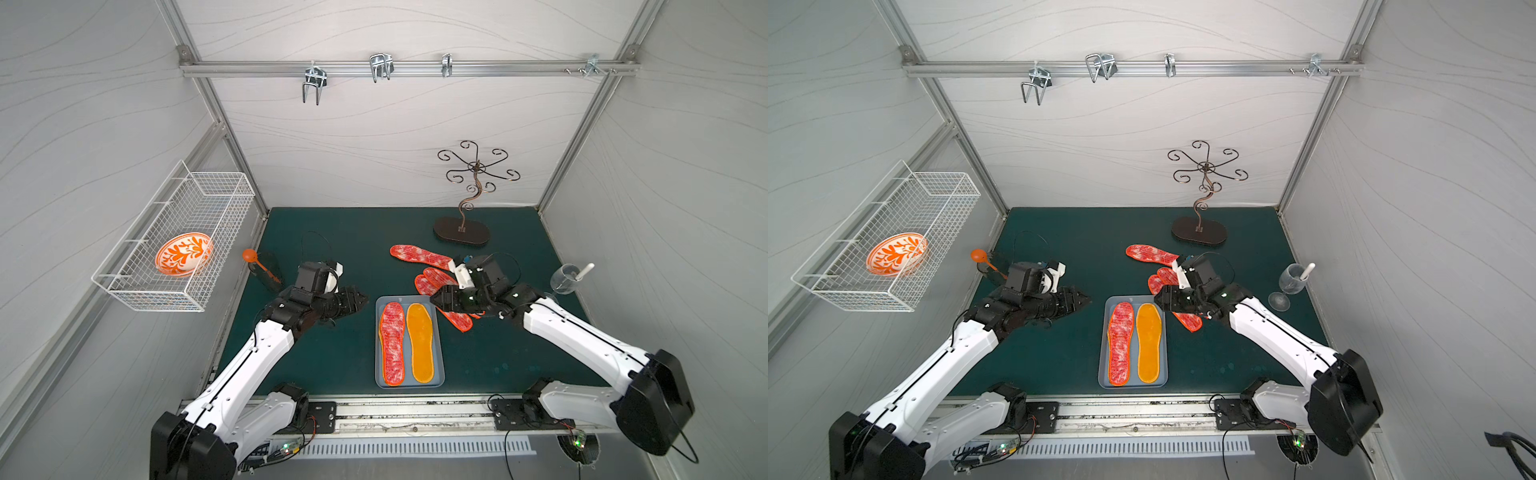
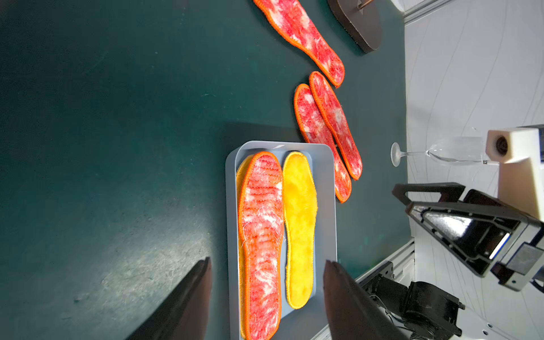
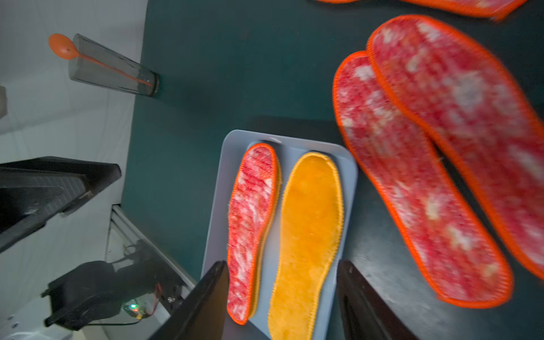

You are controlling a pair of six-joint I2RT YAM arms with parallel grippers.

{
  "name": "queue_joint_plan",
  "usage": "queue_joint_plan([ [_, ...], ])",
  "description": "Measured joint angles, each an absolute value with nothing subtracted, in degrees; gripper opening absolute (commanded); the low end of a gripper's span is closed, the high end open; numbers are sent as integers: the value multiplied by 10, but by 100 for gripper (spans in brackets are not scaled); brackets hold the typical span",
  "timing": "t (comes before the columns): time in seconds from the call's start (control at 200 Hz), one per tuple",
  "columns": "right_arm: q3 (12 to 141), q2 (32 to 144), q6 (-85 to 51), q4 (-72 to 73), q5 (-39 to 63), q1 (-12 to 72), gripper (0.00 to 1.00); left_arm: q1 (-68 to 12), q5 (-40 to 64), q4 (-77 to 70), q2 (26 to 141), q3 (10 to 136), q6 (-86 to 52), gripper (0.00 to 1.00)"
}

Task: Put the insoles into the storage box
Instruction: Pick up the insole from the center of the board.

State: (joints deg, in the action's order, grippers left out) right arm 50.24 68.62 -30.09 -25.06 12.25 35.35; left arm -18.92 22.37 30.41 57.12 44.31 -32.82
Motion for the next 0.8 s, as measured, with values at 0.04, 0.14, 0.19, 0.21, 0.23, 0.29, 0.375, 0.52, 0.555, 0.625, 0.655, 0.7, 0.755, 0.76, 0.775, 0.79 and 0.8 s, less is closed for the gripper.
queue_joint_plan([
  [0.04,506,679,-277,-268,126,331,63,-192,225,298,571,443,-328,67],
  [0.14,516,673,-217,-312,127,284,63,-196,227,288,575,443,-327,69],
  [0.19,522,673,-190,-330,126,270,63,-196,228,287,577,443,-324,70],
  [0.21,525,673,-180,-337,127,266,63,-196,228,286,578,443,-322,70],
  [0.23,527,673,-169,-343,128,260,63,-196,228,286,579,443,-320,70],
  [0.29,535,674,-145,-359,129,248,63,-196,228,285,582,443,-315,71],
  [0.375,547,679,-115,-369,128,237,63,-196,230,285,588,443,-307,72],
  [0.52,562,712,-74,-371,115,230,62,-196,232,286,594,449,-294,75],
  [0.555,566,725,-67,-371,113,229,62,-196,232,286,595,452,-291,76],
  [0.625,579,758,-54,-371,109,227,61,-196,233,286,596,458,-289,78],
  [0.655,584,772,-49,-369,107,226,60,-196,234,286,597,461,-287,78],
  [0.7,593,794,-44,-368,104,224,60,-196,235,285,598,463,-287,79],
  [0.755,603,822,-39,-364,100,220,58,-196,237,285,599,463,-287,80],
  [0.76,605,825,-37,-364,100,220,58,-196,237,286,599,463,-287,80],
  [0.775,609,832,-36,-365,99,219,58,-196,237,286,599,463,-287,80],
  [0.79,612,840,-34,-364,98,218,58,-196,237,286,599,463,-287,81],
  [0.8,615,846,-32,-364,98,217,58,-196,238,286,599,463,-287,81],
])
